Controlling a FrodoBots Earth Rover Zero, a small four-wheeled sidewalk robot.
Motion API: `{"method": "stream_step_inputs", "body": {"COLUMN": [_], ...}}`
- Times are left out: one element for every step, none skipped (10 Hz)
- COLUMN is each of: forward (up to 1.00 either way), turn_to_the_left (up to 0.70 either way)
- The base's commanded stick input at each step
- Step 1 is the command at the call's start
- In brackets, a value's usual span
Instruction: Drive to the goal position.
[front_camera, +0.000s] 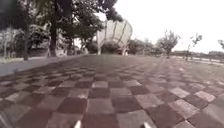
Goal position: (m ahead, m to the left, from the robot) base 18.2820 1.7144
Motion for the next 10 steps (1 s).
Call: {"method": "stream_step_inputs", "body": {"forward": [0.85, 0.85, 0.85, 0.85, 0.85, 0.85, 0.85, 0.85, 0.85, 0.85], "turn_to_the_left": [0.11, 0.11, 0.11, 0.11, 0.11, 0.11, 0.11, 0.11, 0.11, 0.11]}}
